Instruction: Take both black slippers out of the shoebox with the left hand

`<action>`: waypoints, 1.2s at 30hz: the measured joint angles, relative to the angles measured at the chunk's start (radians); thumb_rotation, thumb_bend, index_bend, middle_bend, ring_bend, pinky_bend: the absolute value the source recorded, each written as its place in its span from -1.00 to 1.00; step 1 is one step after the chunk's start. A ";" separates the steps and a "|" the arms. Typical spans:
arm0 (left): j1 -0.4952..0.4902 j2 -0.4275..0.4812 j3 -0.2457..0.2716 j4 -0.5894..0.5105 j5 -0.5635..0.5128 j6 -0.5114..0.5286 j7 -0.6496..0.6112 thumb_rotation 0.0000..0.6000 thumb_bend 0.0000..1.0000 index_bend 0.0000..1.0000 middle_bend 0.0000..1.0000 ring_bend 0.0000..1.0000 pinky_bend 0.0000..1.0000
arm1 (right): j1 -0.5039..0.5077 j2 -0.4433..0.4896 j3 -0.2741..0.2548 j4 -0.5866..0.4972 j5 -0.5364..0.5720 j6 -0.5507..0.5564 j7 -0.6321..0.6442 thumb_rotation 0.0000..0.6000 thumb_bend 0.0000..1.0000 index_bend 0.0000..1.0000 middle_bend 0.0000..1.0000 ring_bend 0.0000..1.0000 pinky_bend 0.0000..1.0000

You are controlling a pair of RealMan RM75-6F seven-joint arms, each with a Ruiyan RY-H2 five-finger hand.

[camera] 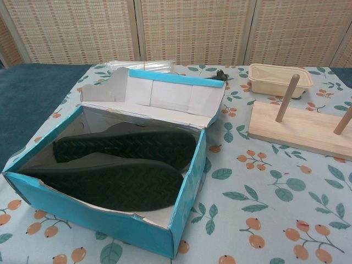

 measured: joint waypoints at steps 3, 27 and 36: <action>-0.005 -0.007 -0.001 0.005 0.002 -0.006 -0.006 1.00 -0.17 -1.00 -1.00 -1.00 -0.82 | 0.001 0.000 0.002 0.001 0.006 -0.004 -0.004 0.68 -0.50 -1.00 -1.00 -1.00 -1.00; -0.506 -0.216 -0.209 -0.184 -0.227 -0.592 -0.029 1.00 -0.17 -0.93 -0.77 -0.84 -0.54 | -0.006 0.056 -0.023 -0.032 -0.013 -0.011 0.046 0.67 -0.50 -1.00 -1.00 -1.00 -1.00; -0.593 -0.285 -0.208 -0.071 -0.317 -0.669 -0.018 1.00 -0.17 -0.91 -0.73 -0.78 -0.47 | -0.004 0.070 -0.019 -0.039 0.012 -0.029 0.059 0.67 -0.50 -1.00 -1.00 -1.00 -1.00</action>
